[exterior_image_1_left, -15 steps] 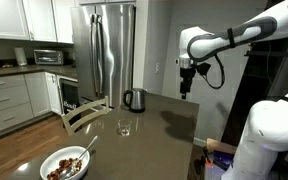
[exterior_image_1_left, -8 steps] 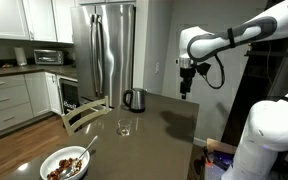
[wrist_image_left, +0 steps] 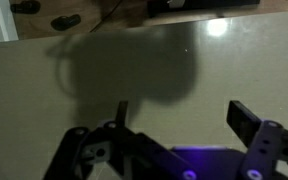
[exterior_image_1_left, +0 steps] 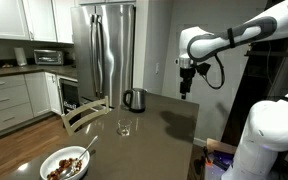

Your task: Scoop a spoonful of things from the bowl and put them in the glass

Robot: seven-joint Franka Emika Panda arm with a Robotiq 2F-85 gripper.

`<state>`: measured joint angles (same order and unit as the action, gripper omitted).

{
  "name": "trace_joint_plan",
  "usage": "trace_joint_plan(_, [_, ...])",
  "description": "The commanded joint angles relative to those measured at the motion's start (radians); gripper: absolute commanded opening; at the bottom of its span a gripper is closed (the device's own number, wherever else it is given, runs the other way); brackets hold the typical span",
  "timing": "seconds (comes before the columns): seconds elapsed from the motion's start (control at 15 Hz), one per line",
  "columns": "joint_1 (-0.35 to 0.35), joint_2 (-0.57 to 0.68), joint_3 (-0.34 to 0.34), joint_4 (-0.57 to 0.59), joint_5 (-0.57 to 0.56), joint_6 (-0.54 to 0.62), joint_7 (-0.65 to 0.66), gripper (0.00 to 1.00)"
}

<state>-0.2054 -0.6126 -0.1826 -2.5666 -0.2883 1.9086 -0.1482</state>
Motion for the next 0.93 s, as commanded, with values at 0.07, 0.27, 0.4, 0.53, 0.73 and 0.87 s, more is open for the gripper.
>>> trace_joint_plan(0.07, [0.046,0.053,-0.018,0.008,0.053,0.078,-0.025,1.00])
trace_joint_plan(0.27, [0.101,0.131,-0.026,0.024,0.134,0.190,-0.044,1.00])
trace_joint_plan(0.4, [0.145,0.191,-0.039,0.037,0.221,0.279,-0.081,1.00])
trace_joint_plan(0.53, [0.202,0.267,-0.059,0.060,0.343,0.359,-0.153,1.00])
trace_joint_plan(0.73, [0.284,0.386,-0.083,0.125,0.553,0.412,-0.319,1.00])
trace_joint_plan(0.87, [0.312,0.456,-0.083,0.186,0.695,0.387,-0.434,1.00])
